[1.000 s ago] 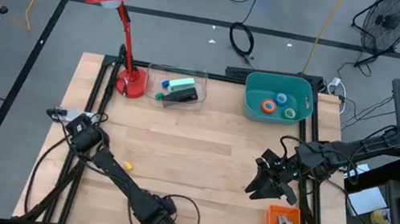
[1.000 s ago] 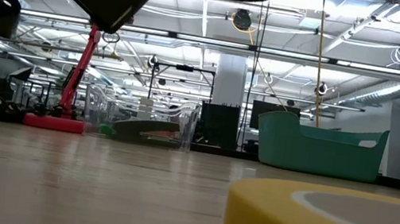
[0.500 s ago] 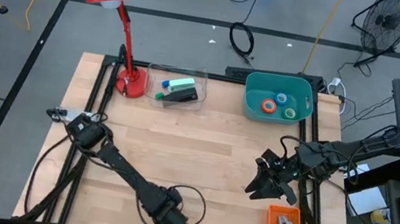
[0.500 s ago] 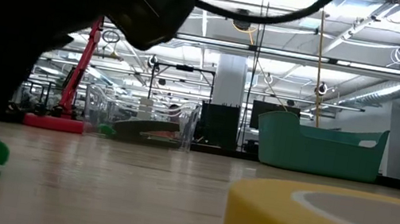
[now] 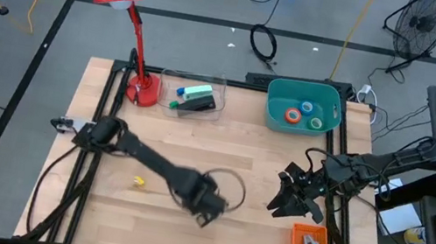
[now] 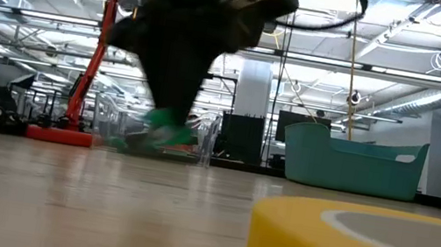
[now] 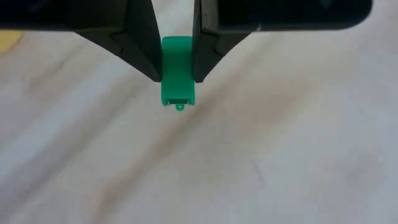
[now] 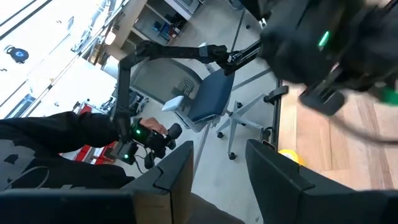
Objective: Pick and place Stapler, Stapler remover, tape
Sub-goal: Put the small green stapler into the transparent bin
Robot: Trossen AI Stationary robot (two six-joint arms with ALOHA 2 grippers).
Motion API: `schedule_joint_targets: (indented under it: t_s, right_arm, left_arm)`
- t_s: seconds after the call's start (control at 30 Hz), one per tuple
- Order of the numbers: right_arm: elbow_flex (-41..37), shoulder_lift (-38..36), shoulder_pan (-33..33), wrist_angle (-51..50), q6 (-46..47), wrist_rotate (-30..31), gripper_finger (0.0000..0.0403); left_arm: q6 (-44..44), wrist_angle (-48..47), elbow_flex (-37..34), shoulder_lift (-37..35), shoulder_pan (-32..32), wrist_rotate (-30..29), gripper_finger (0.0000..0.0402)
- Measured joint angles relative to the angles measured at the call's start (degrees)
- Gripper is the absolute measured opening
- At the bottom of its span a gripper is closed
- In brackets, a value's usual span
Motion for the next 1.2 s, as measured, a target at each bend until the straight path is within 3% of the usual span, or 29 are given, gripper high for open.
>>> schedule_joint_targets:
  t_s: [0.3, 0.5, 0.83, 1.0, 1.2]
  right_arm:
    - [-0.1, 0.0, 0.0, 0.0, 0.0, 0.1, 0.0139]
    - [-0.1, 0.0, 0.0, 0.4, -0.2, 3.1, 0.0139]
    - [-0.1, 0.0, 0.0, 0.4, 1.3, 10.5, 0.0139]
    - [-0.1, 0.0, 0.0, 0.4, 0.3, 16.1, 0.0139]
    - [-0.1, 0.0, 0.0, 0.4, 0.0, 19.7, 0.0139]
  left_arm:
    - [8.5, -5.0, 0.0, -11.0, 13.5, -11.0, 0.0061]
    - [18.2, -5.5, 0.0, -15.2, 25.4, -12.1, 0.0059]
    - [38.0, -5.2, 0.0, -16.3, 44.1, -6.0, 0.0061]
    - [46.1, -2.1, 0.0, -15.4, 49.2, -3.6, 0.0062]
    - [53.8, -0.7, 0.1, -12.3, 51.0, 1.0, 0.0062]
